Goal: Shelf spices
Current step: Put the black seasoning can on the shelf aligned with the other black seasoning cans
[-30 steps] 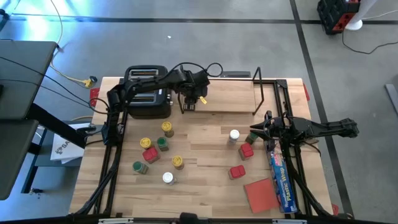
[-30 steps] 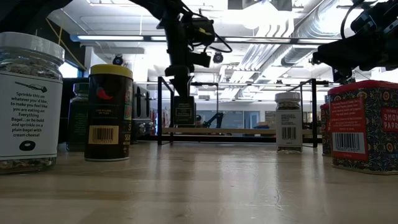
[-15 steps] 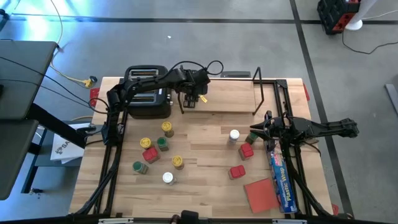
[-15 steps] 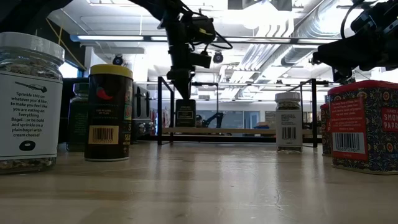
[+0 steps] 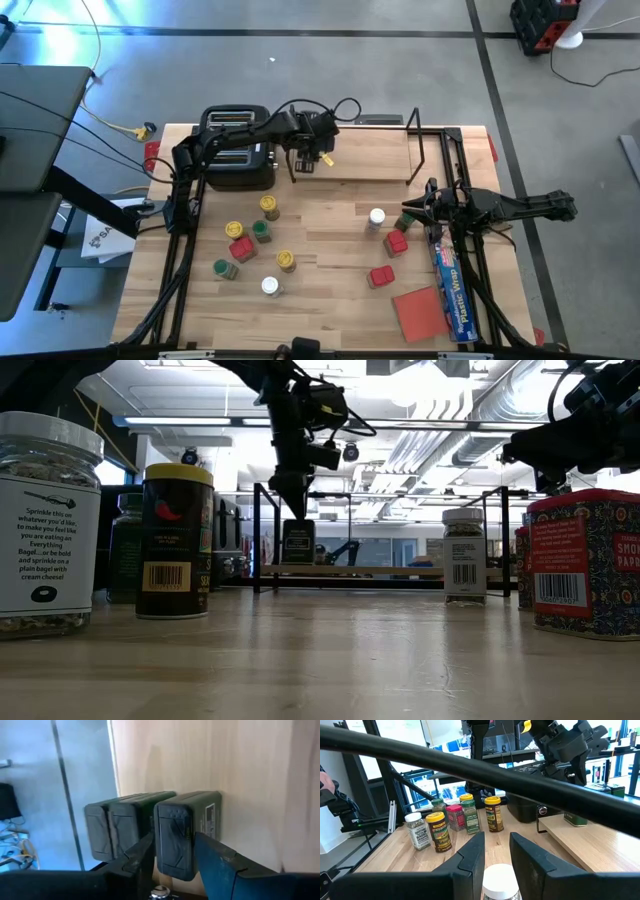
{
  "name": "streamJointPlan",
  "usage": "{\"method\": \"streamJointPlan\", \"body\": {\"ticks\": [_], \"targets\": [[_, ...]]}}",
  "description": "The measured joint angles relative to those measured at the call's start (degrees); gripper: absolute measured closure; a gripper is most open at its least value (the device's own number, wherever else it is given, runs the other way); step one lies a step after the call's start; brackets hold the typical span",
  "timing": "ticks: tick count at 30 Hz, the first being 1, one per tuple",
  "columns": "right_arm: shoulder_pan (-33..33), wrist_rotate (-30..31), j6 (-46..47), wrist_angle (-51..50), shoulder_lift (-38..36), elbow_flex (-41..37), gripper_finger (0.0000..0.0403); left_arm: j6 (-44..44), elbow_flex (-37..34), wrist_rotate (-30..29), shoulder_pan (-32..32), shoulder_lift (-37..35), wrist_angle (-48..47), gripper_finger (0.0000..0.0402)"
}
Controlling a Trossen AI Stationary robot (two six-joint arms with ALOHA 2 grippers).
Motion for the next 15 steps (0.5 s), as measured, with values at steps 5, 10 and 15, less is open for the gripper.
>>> {"method": "streamJointPlan", "body": {"ticks": [5,10,15], "targets": [[-0.02,0.00,0.00,0.00,0.00,0.00,0.0318,0.01,0.00,-0.18,0.00,0.00,0.17,0.0268],[-0.02,0.00,0.00,0.02,0.00,0.00,0.0318,-1.00,0.00,-0.77,-0.65,-0.07,-0.05,0.0268],[0.00,0.01,0.01,0.00,0.00,0.00,0.0318,-1.06,0.00,-4.44,-2.49,-0.11,-0.31,0.0268]]}}
